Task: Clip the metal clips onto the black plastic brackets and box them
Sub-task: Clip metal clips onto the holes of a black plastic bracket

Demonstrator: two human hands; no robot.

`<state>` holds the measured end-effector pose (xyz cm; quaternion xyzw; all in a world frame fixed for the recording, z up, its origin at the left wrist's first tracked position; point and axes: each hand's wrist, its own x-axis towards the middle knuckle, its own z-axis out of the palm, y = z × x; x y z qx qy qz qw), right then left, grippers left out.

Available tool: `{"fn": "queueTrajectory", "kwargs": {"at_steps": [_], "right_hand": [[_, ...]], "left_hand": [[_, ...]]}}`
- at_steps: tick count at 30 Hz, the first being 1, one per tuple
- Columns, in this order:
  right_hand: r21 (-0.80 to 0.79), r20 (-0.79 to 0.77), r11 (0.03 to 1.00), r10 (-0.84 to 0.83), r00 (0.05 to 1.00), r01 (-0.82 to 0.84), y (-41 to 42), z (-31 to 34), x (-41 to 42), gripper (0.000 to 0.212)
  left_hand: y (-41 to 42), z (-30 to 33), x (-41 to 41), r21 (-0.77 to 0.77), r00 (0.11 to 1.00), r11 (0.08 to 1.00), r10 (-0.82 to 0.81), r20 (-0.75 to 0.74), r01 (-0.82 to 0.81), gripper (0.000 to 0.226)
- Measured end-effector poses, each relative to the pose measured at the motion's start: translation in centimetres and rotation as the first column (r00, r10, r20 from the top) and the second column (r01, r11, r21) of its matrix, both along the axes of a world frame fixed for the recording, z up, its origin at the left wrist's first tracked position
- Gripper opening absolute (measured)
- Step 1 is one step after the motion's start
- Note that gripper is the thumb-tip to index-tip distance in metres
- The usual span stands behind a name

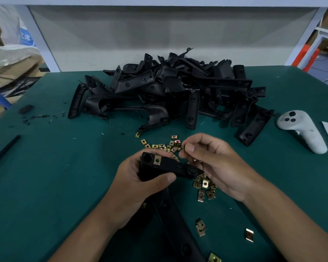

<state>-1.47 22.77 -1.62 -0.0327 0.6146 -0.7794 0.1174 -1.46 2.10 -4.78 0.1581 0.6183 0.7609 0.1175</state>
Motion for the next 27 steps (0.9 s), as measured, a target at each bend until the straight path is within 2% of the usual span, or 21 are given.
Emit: {"fn": "queueTrajectory", "kwargs": {"at_steps": [5,11,22,27], "right_hand": [[0.093,-0.032,0.996,0.01,0.999,-0.007,-0.09,-0.14,0.1,0.015],[0.112,-0.07,0.993,0.051,0.996,-0.043,0.0,-0.34,0.14,0.006],[0.18,-0.104,0.983,0.049,0.993,-0.03,0.17,-0.51,0.02,0.006],[0.211,-0.095,0.977,0.045,0.995,-0.024,0.22,-0.47,0.0,0.018]], "left_hand": [[0.13,0.13,0.13,-0.007,0.999,1.0,0.006,-0.037,-0.006,0.028],[0.25,0.16,0.23,-0.021,0.998,1.0,0.013,-0.062,-0.014,0.028],[0.31,0.27,0.32,-0.042,0.996,0.999,0.03,-0.084,-0.033,0.029],[0.5,0.32,0.38,-0.04,0.993,0.997,0.056,-0.1,-0.06,0.029]]}}
